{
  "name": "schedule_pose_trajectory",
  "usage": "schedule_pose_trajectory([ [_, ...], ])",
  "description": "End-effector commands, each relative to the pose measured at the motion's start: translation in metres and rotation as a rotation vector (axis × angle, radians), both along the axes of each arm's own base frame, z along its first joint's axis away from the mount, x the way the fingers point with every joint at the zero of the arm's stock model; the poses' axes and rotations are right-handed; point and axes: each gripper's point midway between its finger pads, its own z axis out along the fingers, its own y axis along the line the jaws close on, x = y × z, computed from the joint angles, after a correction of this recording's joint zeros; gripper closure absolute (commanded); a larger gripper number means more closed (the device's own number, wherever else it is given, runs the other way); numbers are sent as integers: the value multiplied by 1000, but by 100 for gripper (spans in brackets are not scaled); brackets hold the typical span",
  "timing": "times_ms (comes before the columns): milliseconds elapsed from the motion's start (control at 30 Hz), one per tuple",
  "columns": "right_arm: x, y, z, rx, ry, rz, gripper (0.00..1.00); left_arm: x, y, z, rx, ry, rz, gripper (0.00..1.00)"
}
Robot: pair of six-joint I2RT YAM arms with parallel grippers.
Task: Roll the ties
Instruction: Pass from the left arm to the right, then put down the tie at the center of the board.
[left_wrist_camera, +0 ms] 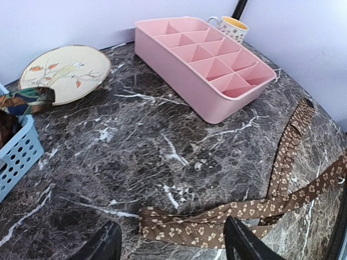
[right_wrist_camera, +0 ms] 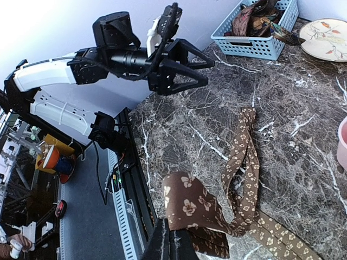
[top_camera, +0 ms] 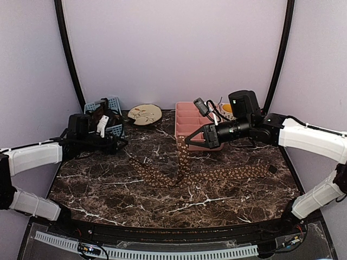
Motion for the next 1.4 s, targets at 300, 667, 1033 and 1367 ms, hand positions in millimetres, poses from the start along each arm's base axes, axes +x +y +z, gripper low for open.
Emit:
schedule_pose_trajectory([
  [300, 10, -15, 13, -25, -76, -50, 100, -9, -49, -40, 262, 68, -295, 36],
  [667, 13, -20, 19, -12, -88, -63, 100, -16, -34, -98, 453, 196, -395, 38],
  [1033, 15, -22, 21, -5, -93, -58, 100, 6, -44, -112, 468, 82, -445, 49],
  [1367, 13, -25, 24, 9, -84, -57, 100, 35, -36, -116, 588, -50, -414, 44],
])
